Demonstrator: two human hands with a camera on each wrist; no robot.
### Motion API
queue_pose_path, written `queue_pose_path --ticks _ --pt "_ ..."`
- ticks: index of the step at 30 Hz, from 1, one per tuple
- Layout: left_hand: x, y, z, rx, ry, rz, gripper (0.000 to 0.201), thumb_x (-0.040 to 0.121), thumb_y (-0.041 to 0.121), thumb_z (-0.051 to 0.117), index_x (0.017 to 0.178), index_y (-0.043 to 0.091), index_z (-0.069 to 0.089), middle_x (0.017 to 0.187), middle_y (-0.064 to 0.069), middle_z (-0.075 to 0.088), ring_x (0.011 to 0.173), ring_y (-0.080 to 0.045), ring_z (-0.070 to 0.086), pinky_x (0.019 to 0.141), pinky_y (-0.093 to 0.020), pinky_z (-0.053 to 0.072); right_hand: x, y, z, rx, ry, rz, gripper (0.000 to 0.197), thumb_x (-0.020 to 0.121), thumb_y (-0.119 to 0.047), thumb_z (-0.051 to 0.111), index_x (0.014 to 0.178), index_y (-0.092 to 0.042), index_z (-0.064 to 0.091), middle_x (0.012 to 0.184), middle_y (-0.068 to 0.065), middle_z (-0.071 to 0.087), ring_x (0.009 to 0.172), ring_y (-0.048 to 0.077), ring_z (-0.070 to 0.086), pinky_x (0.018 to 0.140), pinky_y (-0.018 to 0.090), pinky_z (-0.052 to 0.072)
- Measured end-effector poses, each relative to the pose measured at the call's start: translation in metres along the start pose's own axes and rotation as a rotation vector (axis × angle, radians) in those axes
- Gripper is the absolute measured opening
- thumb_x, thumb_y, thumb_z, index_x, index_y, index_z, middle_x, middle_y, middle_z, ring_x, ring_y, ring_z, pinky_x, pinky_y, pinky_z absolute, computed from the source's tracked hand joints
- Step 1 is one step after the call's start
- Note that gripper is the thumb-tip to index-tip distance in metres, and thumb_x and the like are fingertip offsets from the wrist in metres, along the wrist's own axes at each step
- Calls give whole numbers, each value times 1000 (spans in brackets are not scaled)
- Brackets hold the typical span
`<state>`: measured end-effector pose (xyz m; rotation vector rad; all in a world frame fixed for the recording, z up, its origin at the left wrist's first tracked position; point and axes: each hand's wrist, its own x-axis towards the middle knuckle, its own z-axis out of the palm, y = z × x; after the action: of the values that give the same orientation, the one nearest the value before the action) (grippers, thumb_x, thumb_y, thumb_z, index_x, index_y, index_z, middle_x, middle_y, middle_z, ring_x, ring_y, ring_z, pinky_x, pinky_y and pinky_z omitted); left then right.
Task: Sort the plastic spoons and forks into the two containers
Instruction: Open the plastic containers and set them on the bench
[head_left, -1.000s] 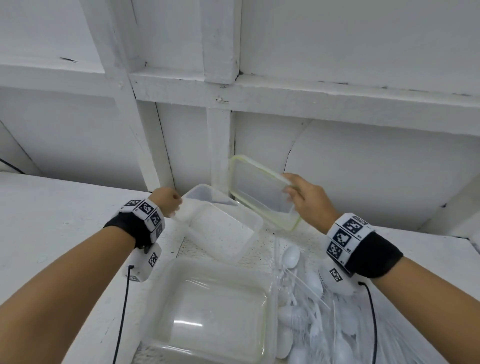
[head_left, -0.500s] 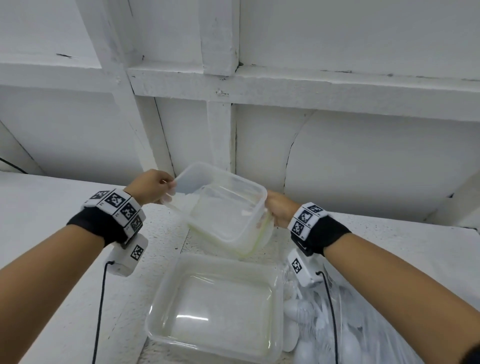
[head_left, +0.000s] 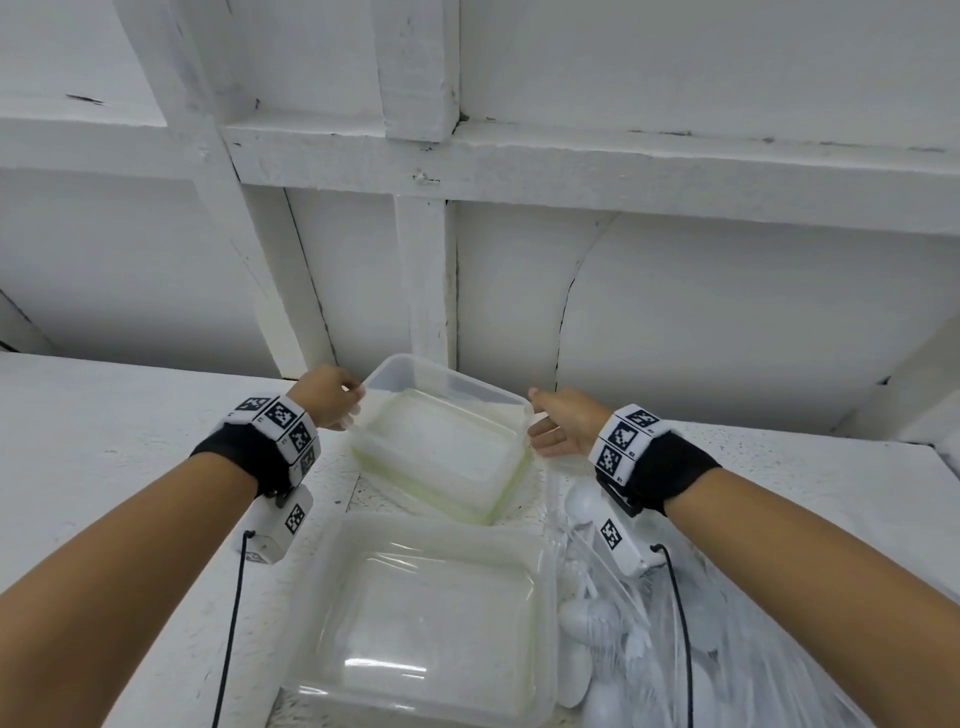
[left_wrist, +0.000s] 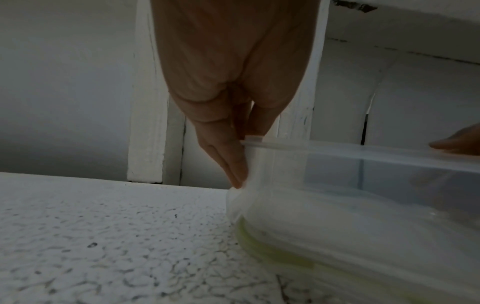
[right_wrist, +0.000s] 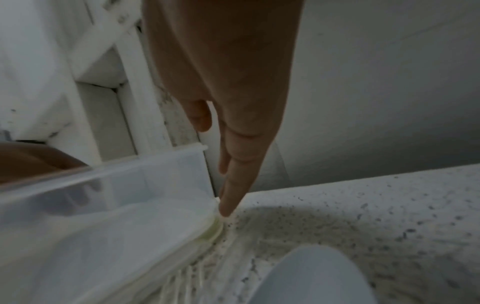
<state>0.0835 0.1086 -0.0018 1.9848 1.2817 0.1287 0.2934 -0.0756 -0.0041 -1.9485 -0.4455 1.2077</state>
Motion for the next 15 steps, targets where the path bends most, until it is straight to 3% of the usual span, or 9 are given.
queue_pose_path --ticks 2,3,5,7,11,13,15 --pt "2 1 -1 1 -34 -18 21 97 15 48 104 0 59 86 -11 64 68 -20 60 49 -18 52 -12 1 -3 -53 -72 54 48 99 -42 37 124 -2 44 92 18 55 82 31 59 79 38 52" --pt "3 1 -2 -7 -56 -36 20 96 15 49 103 -1 59 86 -11 64 70 -21 61 52 -21 54 -17 1 -3 -71 -107 90 52 99 -43 36 130 -3 39 101 23 56 87 35 61 76 38 52" --pt "2 1 -4 -21 -93 -72 16 95 15 52 101 1 58 90 -11 65 80 -25 63 65 -29 57 -24 3 -1 -72 -141 141 55 99 -43 35 140 -6 29 124 32 49 104 43 59 76 40 52" --pt "4 -1 -4 1 -105 -87 15 94 17 53 102 4 58 97 -11 62 90 -25 59 79 -35 55 -27 6 3 -54 -146 173 58 100 -40 35 146 -9 20 133 34 41 112 46 55 82 43 51" --pt "3 -5 -2 -116 -140 -145 22 95 26 49 109 11 56 115 -10 54 108 -25 49 93 -39 45 -26 9 8 -36 -109 225 60 101 -36 34 148 -7 11 136 36 37 116 46 52 98 46 46" --pt "1 -7 0 -237 -165 -170 29 98 36 42 106 12 57 110 -9 57 107 -26 51 96 -40 41 -25 10 8 -35 -107 232 61 101 -36 34 148 -7 11 134 36 39 117 47 51 100 46 44" --pt "-1 -11 0 -343 -161 -169 32 99 35 40 104 9 58 99 -7 61 99 -26 54 93 -38 42 -23 10 7 -43 -100 194 58 101 -35 36 147 -7 15 118 32 51 110 45 54 99 46 45"
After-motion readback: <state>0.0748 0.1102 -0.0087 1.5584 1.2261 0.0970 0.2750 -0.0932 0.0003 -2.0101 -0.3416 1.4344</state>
